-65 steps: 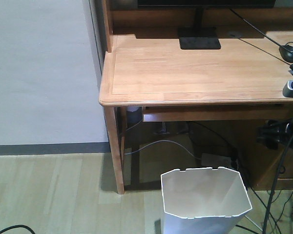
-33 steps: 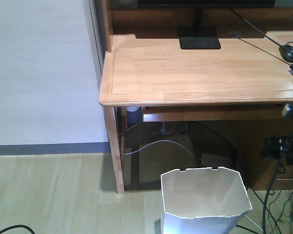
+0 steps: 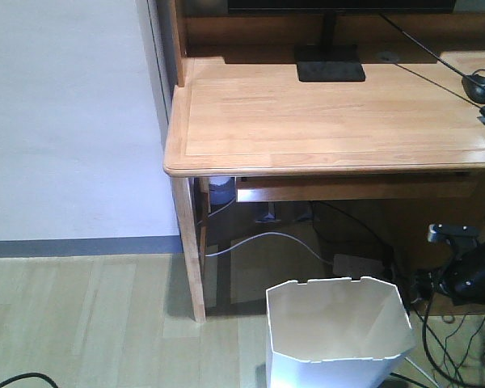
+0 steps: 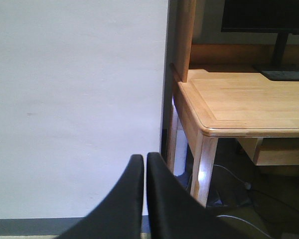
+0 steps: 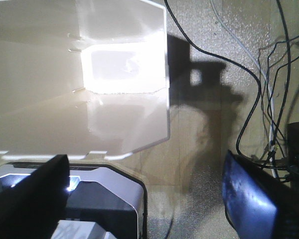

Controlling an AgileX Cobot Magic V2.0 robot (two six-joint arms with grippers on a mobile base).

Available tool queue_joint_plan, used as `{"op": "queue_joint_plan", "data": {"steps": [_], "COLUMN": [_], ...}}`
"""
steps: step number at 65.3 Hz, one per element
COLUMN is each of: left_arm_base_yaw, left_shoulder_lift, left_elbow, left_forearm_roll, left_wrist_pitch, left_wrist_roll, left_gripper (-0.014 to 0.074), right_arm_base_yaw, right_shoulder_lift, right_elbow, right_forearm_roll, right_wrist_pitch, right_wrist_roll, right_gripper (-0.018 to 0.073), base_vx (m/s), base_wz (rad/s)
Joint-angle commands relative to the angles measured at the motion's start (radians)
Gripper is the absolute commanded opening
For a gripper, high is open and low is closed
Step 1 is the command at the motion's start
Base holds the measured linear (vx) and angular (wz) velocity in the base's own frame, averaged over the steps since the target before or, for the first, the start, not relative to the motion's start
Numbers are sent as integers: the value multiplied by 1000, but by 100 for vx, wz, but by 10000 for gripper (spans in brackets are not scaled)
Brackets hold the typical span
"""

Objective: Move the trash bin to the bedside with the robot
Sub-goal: 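Lower the right gripper toward the rim of the white trash bin, then close the right gripper on the bin rim and lift it slightly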

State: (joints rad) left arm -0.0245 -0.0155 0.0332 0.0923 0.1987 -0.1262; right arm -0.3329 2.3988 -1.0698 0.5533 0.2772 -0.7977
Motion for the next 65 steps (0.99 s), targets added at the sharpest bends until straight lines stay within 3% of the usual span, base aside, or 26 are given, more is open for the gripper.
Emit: {"op": "queue_joint_plan", "data": {"steps": [1, 38, 55, 65], "left_arm_base_yaw": [0, 0, 0, 0], "left_shoulder_lift": [-13, -13, -13, -13], "left_elbow": [26, 26, 26, 26], "left_forearm_roll": [0, 0, 0, 0], "left_wrist_pitch": [-81, -81, -81, -81], "left_wrist_roll": [-2, -2, -2, -2], "left_gripper": [-6, -6, -6, -6], "right_arm_base_yaw": [1, 1, 1, 2], "right_shoulder_lift": [24, 516, 694, 757], "right_elbow": [-58, -525, -787, -908], "right_forearm_roll": [7, -5, -51, -132], "right_wrist_pitch": [-33, -28, 131, 215], "right_wrist_roll": [-11, -18, -8, 78], "right_gripper": [609, 593, 580, 477], "base_vx": [0, 0, 0, 0], "base_wz": [0, 0, 0, 0]}}
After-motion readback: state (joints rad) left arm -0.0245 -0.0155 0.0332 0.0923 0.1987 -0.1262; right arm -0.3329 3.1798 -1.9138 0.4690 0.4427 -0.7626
